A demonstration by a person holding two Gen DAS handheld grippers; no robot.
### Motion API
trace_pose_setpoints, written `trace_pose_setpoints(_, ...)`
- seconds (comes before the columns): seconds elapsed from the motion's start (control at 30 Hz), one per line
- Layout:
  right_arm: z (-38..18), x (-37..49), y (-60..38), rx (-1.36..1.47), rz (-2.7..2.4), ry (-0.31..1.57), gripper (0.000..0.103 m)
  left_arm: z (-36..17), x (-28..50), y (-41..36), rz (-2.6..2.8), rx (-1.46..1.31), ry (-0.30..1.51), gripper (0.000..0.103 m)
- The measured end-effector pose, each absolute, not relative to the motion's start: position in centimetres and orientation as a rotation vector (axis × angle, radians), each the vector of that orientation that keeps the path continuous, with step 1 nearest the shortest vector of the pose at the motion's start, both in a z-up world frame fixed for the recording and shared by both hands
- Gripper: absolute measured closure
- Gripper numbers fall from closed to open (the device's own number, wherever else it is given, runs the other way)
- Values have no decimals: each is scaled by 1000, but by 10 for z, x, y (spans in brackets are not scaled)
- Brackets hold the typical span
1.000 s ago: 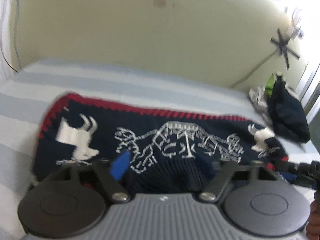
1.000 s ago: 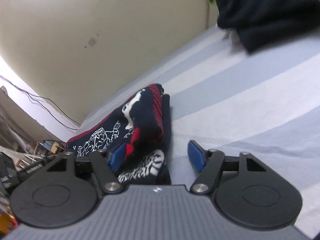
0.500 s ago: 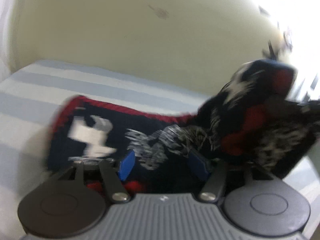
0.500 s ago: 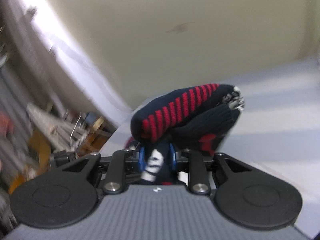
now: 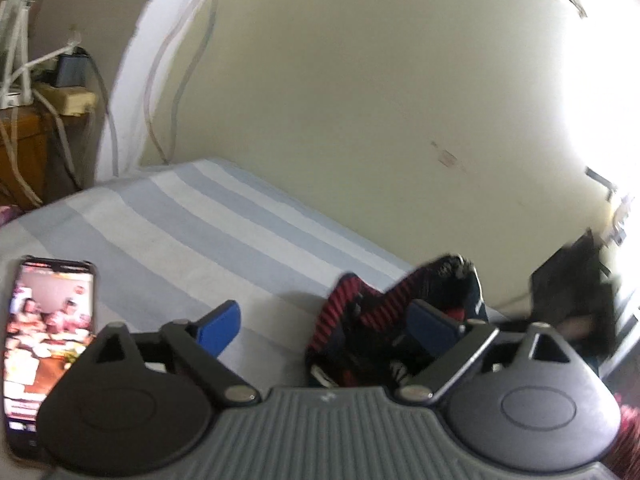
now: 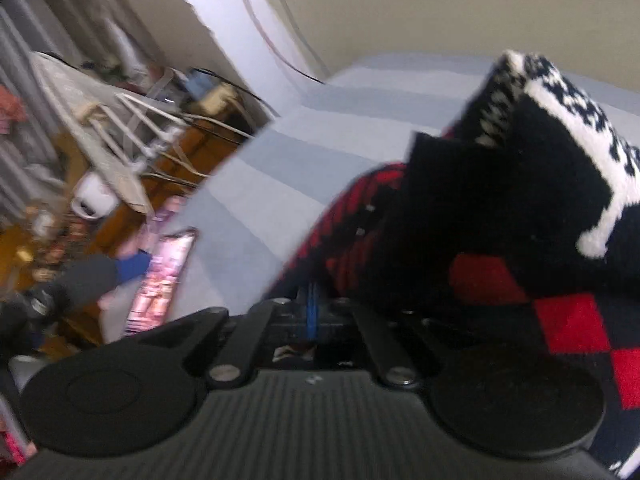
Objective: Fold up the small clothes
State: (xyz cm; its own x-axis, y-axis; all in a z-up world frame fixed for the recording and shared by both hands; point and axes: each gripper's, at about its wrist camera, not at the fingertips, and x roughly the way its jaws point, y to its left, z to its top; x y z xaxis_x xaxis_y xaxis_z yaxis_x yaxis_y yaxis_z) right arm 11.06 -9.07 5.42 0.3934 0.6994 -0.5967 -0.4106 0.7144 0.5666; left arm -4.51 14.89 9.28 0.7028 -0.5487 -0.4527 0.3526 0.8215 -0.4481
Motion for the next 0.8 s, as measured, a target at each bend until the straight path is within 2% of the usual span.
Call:
trace_pose_setpoints(0.03,67,103,-106,410,783,882,83,93,-43,146,-529,-341,612,2)
trace_pose_setpoints(0.1,95,85,-135,434,814,763,69,92,-43,138,-574,-341,614,0)
trace_pose_setpoints(0.2,127,67,-178,374,681,625,62,88,-43,109,-663,-322,639,0)
trace_pose_setpoints(0.27,129,69,-195,345,567,618,59,82,-40,90,-681,-277,670,0)
trace_pose_setpoints(0.33,118,75,-210,322,480,647,58,73,-37,74,-656,-232,710,5)
trace_pose_setpoints(0.37,110,80,-210,301,443,659,54,67,-34,69,-651,-219,732,19)
trace_pose_setpoints(0.4,102,86,-208,283,423,675,49,63,-31,64,-653,-211,760,47)
trace_pose_setpoints(0.43,95,92,-202,277,424,692,48,58,-29,61,-662,-210,798,62)
trace_pose_setpoints(0.47,88,97,-196,282,428,705,49,55,-29,60,-679,-220,819,80)
trace_pose_setpoints(0.53,82,112,-173,266,451,734,80,64,-38,69,-672,-226,781,84)
trace_pose_setpoints(0.7,106,111,-132,174,548,682,81,92,-71,113,-614,-233,617,84)
trace_pose_setpoints(0.8,98,120,-111,147,586,698,81,73,-64,121,-541,-230,700,84)
